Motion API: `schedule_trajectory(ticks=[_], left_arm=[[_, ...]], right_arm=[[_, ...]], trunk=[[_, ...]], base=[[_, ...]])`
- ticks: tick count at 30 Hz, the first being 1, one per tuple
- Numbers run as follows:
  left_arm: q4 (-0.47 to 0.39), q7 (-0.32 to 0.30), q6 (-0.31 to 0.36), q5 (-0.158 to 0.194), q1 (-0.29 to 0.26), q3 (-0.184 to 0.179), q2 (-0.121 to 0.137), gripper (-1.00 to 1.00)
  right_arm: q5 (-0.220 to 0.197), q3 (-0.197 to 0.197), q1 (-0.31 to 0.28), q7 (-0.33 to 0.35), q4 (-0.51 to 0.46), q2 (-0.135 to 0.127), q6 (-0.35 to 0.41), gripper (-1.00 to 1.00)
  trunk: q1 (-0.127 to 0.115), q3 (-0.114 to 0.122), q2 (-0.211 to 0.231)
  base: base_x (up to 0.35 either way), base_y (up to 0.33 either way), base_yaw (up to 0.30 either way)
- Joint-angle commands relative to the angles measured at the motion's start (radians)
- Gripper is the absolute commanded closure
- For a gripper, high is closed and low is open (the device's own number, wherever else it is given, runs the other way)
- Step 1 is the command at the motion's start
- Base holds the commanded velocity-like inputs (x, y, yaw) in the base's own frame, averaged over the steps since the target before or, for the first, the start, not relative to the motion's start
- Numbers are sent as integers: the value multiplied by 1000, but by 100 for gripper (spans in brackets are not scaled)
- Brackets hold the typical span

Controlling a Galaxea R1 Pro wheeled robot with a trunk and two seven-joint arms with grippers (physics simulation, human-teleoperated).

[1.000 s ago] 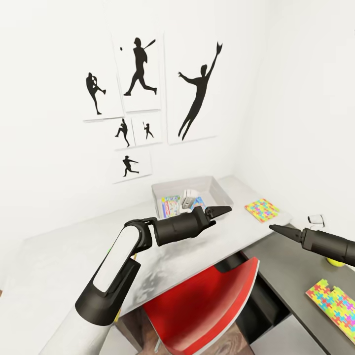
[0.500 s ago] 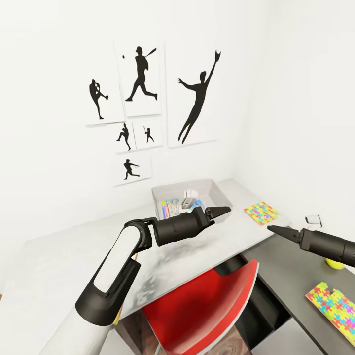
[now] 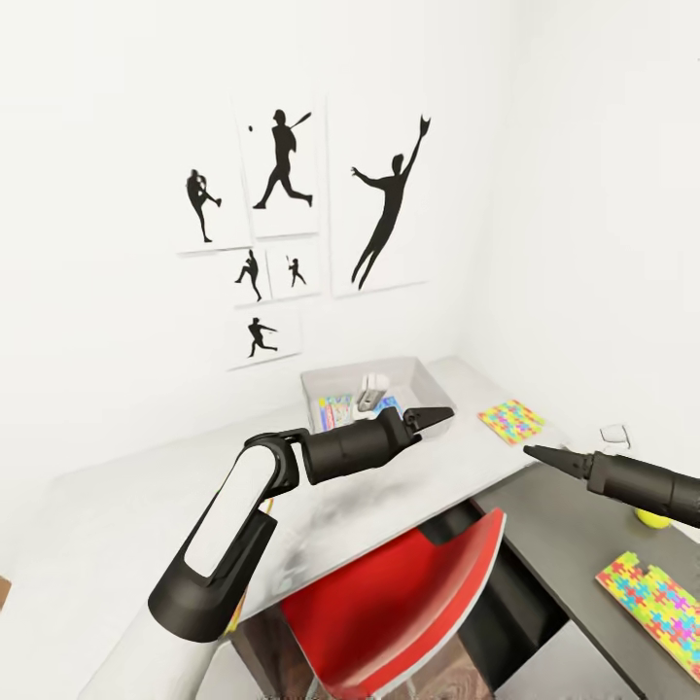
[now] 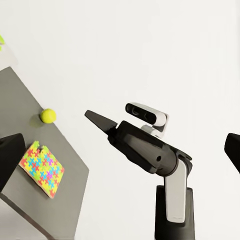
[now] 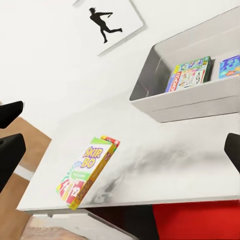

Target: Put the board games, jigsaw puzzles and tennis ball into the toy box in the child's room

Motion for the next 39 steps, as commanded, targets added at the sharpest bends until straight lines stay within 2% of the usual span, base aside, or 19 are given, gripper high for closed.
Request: schedule_trajectory(ticks=[1,13,32,35,37,38,39], left_arm=[[-1,10,2,10,-1,0,0,-100],[-1,0,2,10,0,6,2,-100],[-1,-24,2,9,7,11,6,-100],[-1,-26,2,9,16,26,17,-100],[-1,-29,3,9,29,67,45,-100],[-1,-29,3,9,29,67,45,-100],[-1,-30,4,10,38,96,65,-100]], right_arm=[[3,-1,-1,5,0,0,3,-100],[3,8,-1,-6,0,0,3,-100],[3,13,-1,-10,0,-1,3,-100],[4,16,-2,-16,0,1,3,-100],[5,26,-4,-31,1,8,3,-100],[5,26,-4,-31,1,8,3,-100],[6,36,-6,-45,1,15,3,-100]], trunk=[[0,-1,-2],[0,19,-2],[0,46,-2],[0,47,-2],[0,48,-2],[0,48,-2],[0,48,-2]], base=[[-203,0,0],[-213,0,0],[-41,0,0],[-6,0,0],[-4,0,0],[-4,0,0],[-3,0,0]])
